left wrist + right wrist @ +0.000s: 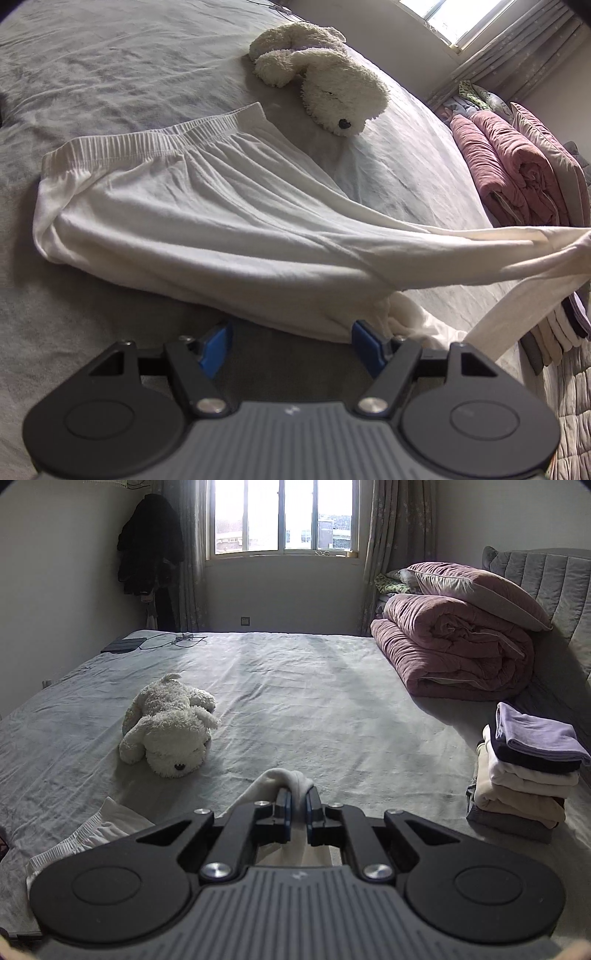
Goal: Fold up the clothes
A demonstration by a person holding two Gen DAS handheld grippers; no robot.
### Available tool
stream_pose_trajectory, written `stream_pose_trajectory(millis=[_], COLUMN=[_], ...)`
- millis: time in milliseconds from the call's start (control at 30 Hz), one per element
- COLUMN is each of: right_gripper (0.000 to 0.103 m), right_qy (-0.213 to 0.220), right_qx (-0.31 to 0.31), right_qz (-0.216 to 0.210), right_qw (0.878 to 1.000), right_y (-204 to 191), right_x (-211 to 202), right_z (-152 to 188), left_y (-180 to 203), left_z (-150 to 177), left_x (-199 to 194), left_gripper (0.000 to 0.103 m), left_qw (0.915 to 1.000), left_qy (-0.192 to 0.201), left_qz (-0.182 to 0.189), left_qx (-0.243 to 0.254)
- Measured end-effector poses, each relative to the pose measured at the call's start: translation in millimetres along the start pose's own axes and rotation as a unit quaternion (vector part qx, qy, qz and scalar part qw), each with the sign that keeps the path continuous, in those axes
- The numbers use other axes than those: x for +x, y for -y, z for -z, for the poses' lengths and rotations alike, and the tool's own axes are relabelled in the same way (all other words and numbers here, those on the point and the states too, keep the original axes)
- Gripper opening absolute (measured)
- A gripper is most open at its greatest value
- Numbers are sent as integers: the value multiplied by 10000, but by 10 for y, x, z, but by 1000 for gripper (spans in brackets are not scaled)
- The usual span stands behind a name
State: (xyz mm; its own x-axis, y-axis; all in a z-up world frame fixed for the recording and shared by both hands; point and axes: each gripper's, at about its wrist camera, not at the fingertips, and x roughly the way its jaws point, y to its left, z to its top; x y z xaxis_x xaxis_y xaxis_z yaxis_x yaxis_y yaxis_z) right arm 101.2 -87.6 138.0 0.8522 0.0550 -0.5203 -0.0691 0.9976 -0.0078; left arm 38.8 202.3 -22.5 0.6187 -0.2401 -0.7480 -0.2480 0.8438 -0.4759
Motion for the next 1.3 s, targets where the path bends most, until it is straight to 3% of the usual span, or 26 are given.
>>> stream_pose_trajectory(millis=[367, 733, 1033, 1233, 1300], right_gripper=[9, 9, 12, 16, 25], right_qy=[76, -305, -735, -1016, -1079], right_qx=[140, 293, 462, 440, 466], right_qz=[316, 527, 494, 309, 217], right_qw=[9994, 9977, 9950, 9934, 9928], right_y=[-39, -33, 17, 43, 53], right_x=[680, 1333, 1638, 1689, 1661], right_z=[-131, 28, 328, 514, 546], left_y=[-127, -292, -310, -309, -308], left_z=[-28, -80, -128, -140, -141], left_x=[-108, -100, -77, -57, -58], left_gripper=[72, 72, 72, 72, 72], left_qw=[10000, 9998, 9996, 9996, 9996], left_qy=[81, 19, 31, 25, 22], left_qz=[13, 48, 1, -29, -33], left_qx=[-25, -212, -264, -264, -263])
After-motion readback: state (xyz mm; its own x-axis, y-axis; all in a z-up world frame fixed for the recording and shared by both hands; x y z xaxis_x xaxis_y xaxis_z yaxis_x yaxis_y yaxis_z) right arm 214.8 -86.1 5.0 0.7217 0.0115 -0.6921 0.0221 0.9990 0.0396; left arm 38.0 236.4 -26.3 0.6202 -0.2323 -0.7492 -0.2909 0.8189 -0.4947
